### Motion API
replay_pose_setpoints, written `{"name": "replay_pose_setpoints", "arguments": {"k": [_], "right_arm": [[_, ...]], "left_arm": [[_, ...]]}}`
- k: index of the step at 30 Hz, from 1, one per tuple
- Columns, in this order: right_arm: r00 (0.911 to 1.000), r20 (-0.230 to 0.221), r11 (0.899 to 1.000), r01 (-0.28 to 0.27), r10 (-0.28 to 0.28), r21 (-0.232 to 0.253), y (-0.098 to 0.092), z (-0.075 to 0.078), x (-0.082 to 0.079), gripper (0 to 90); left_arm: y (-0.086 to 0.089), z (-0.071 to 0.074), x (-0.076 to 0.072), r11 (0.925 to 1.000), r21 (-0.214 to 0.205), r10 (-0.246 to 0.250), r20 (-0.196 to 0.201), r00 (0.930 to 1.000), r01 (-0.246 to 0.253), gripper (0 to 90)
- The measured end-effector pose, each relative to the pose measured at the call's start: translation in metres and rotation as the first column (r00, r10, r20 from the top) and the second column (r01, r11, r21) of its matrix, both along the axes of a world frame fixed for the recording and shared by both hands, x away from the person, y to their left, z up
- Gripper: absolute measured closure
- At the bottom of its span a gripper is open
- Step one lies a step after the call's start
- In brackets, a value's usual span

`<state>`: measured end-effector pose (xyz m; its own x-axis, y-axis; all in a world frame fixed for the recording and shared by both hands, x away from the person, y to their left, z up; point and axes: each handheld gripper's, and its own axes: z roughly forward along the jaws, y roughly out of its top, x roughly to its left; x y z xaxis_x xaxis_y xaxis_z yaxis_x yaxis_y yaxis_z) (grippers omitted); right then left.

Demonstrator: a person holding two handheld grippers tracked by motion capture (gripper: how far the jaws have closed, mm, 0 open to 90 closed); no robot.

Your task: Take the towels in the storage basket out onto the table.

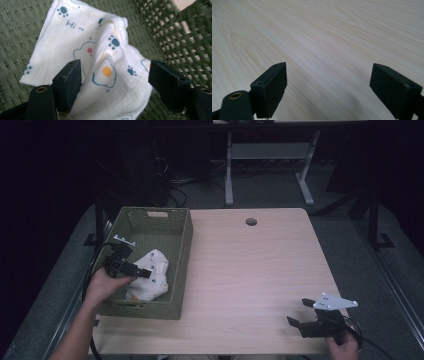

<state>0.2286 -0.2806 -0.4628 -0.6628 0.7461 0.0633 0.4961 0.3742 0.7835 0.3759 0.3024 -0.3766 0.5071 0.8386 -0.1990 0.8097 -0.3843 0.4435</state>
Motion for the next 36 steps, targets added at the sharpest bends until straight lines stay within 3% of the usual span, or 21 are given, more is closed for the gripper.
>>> {"name": "replay_pose_setpoints", "arguments": {"k": [5,10,22,27,31,36], "right_arm": [[1.0000,-0.001,1.000,-0.006,0.006,-0.004,0.000,0.000,0.000,14.0],[1.0000,0.003,1.000,-0.002,0.002,0.002,0.000,0.000,0.000,14.0],[1.0000,0.000,1.000,-0.003,0.003,0.001,-0.001,0.001,-0.001,14.0],[1.0000,0.002,1.000,0.001,-0.001,0.003,-0.002,0.001,-0.001,14.0],[1.0000,0.004,1.000,0.000,0.000,0.001,-0.002,0.000,-0.001,14.0],[1.0000,0.004,1.000,0.005,-0.005,0.004,-0.002,0.001,-0.002,14.0]], "left_arm": [[-0.005,-0.002,0.002,0.9985,0.049,-0.023,-0.034,0.9992,0.025,37.3],[-0.012,-0.005,0.003,0.9944,0.097,-0.036,-0.047,0.9982,0.040,42.4],[-0.018,-0.008,0.002,0.9873,0.138,-0.066,-0.095,0.9933,0.079,73.4],[-0.011,-0.003,0.001,0.9953,0.082,-0.046,-0.086,0.9953,0.053,79.3],[-0.005,0.006,-0.003,0.9995,0.024,-0.018,-0.055,0.9983,0.019,80.1],[0.005,0.018,-0.011,0.9970,-0.077,0.009,0.034,0.9994,-0.006,80.1]]}}
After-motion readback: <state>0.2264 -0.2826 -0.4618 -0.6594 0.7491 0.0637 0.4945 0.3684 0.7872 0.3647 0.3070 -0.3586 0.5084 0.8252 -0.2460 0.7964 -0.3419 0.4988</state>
